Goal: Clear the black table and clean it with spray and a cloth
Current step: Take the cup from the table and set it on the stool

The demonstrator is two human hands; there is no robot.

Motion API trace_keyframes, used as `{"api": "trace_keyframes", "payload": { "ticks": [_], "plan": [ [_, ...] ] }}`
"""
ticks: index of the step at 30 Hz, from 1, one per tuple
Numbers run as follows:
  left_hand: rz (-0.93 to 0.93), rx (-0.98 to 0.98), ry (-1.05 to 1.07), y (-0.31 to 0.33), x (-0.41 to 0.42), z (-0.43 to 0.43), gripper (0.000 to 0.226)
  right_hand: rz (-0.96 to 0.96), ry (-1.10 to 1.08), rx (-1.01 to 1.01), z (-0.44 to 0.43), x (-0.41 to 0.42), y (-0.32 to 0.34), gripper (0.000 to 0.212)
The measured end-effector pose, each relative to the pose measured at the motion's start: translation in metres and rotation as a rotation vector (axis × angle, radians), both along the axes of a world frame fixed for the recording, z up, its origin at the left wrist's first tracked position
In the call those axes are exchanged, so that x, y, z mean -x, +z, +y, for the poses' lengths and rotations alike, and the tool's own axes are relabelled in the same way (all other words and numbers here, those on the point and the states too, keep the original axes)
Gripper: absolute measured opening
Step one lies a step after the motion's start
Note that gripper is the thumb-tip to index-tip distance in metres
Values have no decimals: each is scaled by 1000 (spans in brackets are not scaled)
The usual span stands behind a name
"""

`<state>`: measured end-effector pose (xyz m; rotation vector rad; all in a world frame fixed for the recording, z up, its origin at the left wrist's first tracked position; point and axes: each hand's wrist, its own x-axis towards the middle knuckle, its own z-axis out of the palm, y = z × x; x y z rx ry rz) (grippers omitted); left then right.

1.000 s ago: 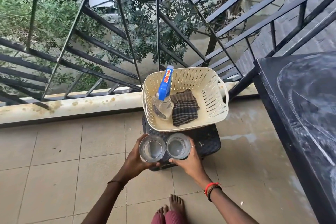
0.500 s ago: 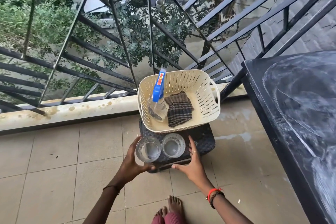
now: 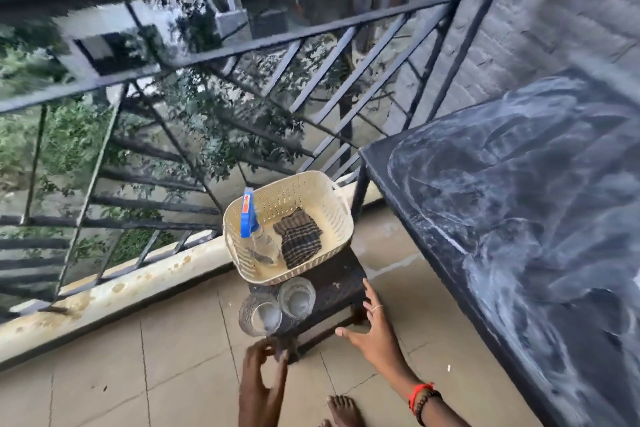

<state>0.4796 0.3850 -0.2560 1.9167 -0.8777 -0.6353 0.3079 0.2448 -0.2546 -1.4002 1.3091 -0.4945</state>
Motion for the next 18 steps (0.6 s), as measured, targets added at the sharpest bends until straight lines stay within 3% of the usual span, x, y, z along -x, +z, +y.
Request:
{"api": "trace_keyframes", "payload": {
  "ticks": [3,7,13,18],
  "plan": [
    [32,7,-129,28,29,-36,18,-62,-59,37,7,30,34,98],
    [35,90,-311,72,75,-81,27,-101,-178,109,19,76,71,94],
    [110,175,-592,124,166,-137,15,-208,-515,168,34,155,133,81],
    [128,265,-819,162,250,-161,10,-160,-754,261,53,228,167,78]
  ]
}}
